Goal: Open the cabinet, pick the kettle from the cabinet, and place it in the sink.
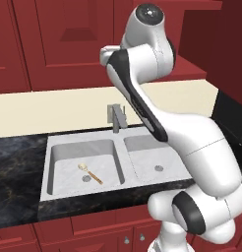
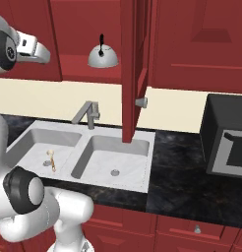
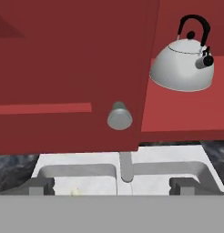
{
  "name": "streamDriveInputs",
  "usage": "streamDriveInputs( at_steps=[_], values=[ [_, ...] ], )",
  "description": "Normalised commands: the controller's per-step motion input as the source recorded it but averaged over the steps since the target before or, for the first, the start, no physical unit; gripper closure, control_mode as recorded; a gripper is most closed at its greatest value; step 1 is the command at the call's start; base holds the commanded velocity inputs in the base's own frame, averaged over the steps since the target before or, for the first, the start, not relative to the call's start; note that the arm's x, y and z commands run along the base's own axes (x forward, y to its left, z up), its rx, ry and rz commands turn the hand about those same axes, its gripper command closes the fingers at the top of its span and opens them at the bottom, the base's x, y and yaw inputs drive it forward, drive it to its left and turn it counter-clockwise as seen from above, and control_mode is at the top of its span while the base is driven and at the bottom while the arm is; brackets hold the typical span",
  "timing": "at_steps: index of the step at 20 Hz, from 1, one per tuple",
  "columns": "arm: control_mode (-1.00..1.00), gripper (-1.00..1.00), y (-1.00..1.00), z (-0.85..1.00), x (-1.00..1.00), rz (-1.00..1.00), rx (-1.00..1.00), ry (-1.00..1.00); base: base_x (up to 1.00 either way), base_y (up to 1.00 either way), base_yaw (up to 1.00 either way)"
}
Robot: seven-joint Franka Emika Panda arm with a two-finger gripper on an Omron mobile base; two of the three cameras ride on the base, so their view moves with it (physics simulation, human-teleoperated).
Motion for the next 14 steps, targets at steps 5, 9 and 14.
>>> streamDriveInputs(
  at_steps=[5, 9, 14],
  values=[
    [-1.00, -1.00, 0.00, 0.00, 0.25, 0.00, 0.00, 0.00, 0.00, 0.00, 0.00],
    [-1.00, -1.00, -0.01, -0.08, 0.24, 0.00, 0.00, 0.00, 0.00, 0.00, 0.00],
    [-1.00, -1.00, -0.04, -0.11, 0.29, 0.00, 0.00, 0.00, 0.00, 0.00, 0.00]
  ],
)
